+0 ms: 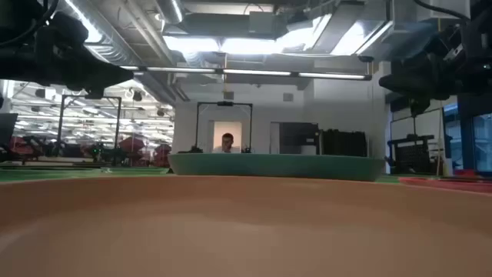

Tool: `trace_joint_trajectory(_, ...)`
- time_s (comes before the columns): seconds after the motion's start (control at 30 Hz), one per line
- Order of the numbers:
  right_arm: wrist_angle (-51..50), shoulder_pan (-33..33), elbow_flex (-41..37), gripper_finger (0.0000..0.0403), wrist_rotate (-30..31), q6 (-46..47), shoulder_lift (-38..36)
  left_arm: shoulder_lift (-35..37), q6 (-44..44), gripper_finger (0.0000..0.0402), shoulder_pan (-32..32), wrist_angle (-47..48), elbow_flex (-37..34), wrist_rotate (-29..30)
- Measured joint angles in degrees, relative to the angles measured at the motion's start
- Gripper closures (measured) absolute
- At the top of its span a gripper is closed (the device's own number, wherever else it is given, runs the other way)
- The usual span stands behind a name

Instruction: Stack plastic plates

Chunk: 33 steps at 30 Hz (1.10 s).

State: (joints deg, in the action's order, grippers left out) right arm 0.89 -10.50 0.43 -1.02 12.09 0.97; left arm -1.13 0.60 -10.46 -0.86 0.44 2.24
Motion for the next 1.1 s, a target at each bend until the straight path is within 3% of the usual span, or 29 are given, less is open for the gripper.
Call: trace_joint_trajectory(1.1,0.00,-0.01,0.00,0.0400,-0.02,-0.01,0.01,0.02,2.13,0.0398,0.00,-0.05,-0.02,0.30)
